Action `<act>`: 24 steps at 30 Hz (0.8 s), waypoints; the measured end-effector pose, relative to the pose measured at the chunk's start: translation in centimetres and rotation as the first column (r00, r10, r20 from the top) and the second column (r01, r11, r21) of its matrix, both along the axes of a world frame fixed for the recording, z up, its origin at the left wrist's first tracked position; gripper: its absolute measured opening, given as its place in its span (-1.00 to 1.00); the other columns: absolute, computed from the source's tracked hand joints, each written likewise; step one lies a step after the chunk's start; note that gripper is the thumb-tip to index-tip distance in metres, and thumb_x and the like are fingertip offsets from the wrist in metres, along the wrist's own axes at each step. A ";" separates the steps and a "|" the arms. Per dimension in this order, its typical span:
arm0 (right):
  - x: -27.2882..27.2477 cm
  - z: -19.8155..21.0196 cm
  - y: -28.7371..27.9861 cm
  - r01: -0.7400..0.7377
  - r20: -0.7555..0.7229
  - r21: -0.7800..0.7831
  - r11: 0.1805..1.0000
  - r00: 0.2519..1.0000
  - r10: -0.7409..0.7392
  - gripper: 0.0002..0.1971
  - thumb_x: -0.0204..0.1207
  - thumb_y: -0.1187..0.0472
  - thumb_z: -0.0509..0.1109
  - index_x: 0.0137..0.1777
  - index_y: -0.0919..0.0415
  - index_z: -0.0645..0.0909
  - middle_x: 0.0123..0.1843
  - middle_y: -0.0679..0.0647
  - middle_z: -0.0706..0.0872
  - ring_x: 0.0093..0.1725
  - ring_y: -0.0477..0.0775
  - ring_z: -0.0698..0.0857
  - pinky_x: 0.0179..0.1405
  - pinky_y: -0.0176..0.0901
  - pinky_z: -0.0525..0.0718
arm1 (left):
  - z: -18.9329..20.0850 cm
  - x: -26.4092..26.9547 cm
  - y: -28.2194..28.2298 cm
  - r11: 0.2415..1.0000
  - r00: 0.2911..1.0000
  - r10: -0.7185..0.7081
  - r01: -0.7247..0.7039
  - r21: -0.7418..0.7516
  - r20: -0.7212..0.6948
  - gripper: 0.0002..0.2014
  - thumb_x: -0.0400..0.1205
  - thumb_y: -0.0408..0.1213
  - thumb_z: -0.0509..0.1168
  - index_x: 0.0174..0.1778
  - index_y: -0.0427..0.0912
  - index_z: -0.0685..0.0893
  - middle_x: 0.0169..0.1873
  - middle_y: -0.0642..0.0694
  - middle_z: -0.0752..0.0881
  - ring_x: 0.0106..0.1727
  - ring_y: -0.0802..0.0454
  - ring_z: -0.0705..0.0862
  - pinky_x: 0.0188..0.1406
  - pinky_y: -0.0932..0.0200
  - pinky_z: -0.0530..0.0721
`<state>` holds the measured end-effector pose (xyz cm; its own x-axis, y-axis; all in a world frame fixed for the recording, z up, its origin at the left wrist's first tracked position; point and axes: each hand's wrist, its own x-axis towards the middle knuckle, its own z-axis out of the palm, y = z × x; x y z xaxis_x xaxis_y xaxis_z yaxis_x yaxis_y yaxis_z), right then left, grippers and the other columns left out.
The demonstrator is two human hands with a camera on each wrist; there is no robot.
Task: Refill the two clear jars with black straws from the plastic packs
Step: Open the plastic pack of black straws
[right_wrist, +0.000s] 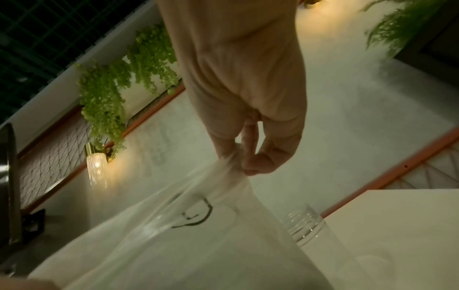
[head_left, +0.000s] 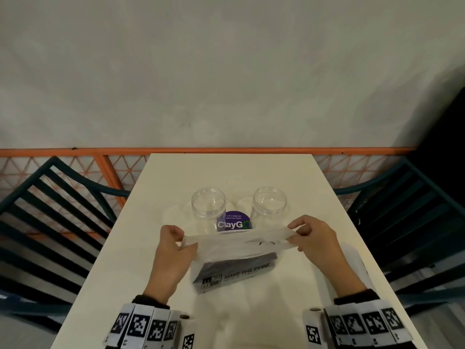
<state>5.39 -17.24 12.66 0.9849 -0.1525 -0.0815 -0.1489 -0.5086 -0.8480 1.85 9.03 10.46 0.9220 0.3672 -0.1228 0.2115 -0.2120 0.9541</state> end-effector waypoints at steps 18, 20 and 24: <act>-0.8 -2.1 0.5 0.268 -0.399 0.886 0.378 0.856 0.328 -0.83 0.32 0.53 0.17 -0.34 0.27 0.47 -0.27 0.24 0.71 -0.23 0.22 0.72 -0.32 -0.01 0.65 | -0.8 -0.9 1.6 0.608 0.930 -0.263 -0.045 -0.793 -0.255 -0.85 0.50 -0.41 0.31 -0.04 -0.34 0.68 -0.34 -0.19 0.80 -0.32 -0.03 0.76 -0.36 0.16 0.76; -0.9 -1.8 0.0 0.298 -0.390 0.905 0.303 0.866 0.312 -0.84 0.21 0.51 0.31 -0.46 0.28 0.47 -0.35 0.20 0.64 -0.27 0.18 0.69 -0.34 -0.05 0.73 | -0.8 -1.0 2.2 0.529 0.935 -0.288 -0.022 -0.849 -0.204 -0.61 0.09 -0.49 0.60 -0.17 -0.41 0.73 -0.31 -0.27 0.80 -0.31 -0.10 0.78 -0.34 0.09 0.79; -1.1 -1.8 0.0 0.200 -0.337 0.877 0.436 0.904 0.264 -0.84 0.24 0.54 0.35 -0.38 0.31 0.49 -0.37 0.21 0.57 -0.36 0.13 0.66 -0.40 -0.09 0.67 | -1.0 -1.3 1.9 0.459 0.949 -0.244 -0.068 -0.886 -0.199 -0.89 0.42 -0.31 0.37 -0.28 -0.25 0.59 -0.41 -0.14 0.66 -0.41 0.01 0.68 -0.39 0.17 0.68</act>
<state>4.31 -17.21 10.84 0.8288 0.2637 -0.4936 -0.5573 0.4684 -0.6856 0.58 10.97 9.51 0.8122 -0.1618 -0.5605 0.5090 0.6660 0.5453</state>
